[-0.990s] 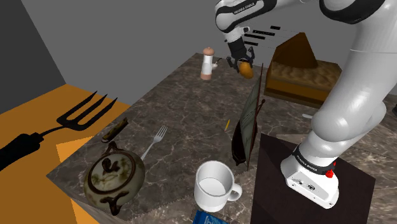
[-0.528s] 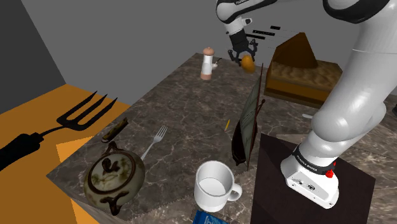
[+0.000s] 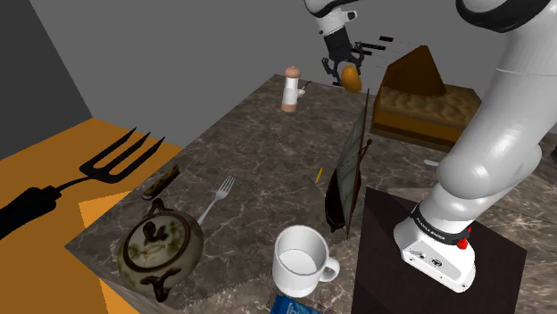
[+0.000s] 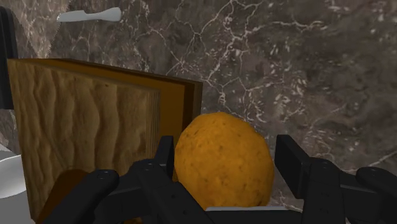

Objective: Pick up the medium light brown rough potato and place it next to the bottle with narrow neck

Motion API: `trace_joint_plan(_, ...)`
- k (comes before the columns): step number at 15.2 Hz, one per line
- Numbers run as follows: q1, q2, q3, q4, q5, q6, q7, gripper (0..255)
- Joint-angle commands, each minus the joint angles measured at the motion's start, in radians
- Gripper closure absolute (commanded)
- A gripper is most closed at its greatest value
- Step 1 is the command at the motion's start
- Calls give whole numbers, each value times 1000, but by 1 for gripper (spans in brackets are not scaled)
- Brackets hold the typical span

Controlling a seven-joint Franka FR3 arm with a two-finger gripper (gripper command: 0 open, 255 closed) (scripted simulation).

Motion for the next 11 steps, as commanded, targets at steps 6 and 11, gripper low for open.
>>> trace_joint_plan(6,5,-3,1,90,-6,-89,-26,255)
trace_joint_plan(11,9,4,1,165,-13,-156,-45,255)
